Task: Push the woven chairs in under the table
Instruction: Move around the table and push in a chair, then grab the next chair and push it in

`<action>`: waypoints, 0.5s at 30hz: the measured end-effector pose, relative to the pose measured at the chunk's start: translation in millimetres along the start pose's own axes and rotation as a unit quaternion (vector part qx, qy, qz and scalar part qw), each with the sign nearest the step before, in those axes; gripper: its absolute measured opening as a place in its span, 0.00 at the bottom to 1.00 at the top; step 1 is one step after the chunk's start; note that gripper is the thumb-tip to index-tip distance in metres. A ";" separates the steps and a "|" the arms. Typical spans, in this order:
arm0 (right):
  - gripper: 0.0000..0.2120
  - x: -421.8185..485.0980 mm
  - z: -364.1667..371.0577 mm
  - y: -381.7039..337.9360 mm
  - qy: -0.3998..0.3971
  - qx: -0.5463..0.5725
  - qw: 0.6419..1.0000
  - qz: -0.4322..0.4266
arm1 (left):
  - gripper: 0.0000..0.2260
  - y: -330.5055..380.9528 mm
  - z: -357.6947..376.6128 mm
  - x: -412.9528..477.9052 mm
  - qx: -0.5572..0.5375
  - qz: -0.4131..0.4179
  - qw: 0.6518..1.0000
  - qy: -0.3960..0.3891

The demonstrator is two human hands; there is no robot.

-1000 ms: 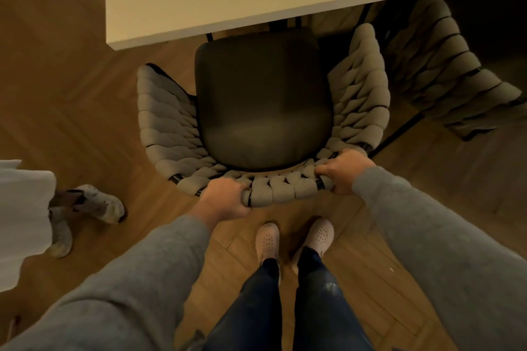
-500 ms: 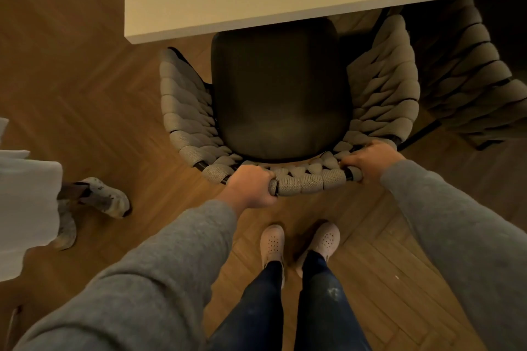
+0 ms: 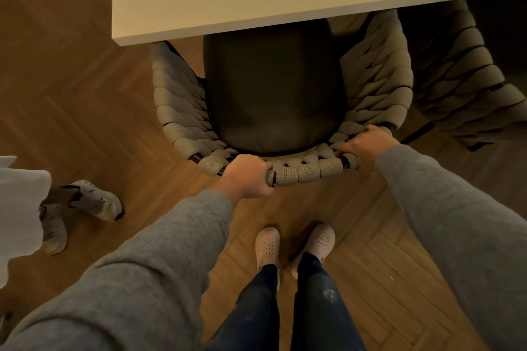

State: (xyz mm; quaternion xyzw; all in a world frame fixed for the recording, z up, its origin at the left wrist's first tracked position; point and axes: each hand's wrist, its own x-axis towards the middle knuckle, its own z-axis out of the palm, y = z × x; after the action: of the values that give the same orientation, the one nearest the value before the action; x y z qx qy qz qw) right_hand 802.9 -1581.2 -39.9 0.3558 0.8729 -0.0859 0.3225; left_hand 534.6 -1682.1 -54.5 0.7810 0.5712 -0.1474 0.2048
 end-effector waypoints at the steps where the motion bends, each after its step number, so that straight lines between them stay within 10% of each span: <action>1: 0.15 1.5 0.0 0.7 0.001 -0.003 1.000 -0.003 | 0.16 0.1 0.3 0.8 0.001 0.000 1.000 0.003; 15: 0.48 -25.7 11.8 5.5 0.081 0.159 0.982 0.054 | 0.43 33.7 -20.4 12.0 -0.105 -0.032 0.993 -0.032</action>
State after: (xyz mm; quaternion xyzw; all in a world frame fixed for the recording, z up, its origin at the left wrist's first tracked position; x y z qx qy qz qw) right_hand 826.4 -1596.2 -32.6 0.4546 0.8510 -0.1773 0.1942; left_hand 570.2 -1671.0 -37.1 0.7314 0.6012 -0.1184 0.2994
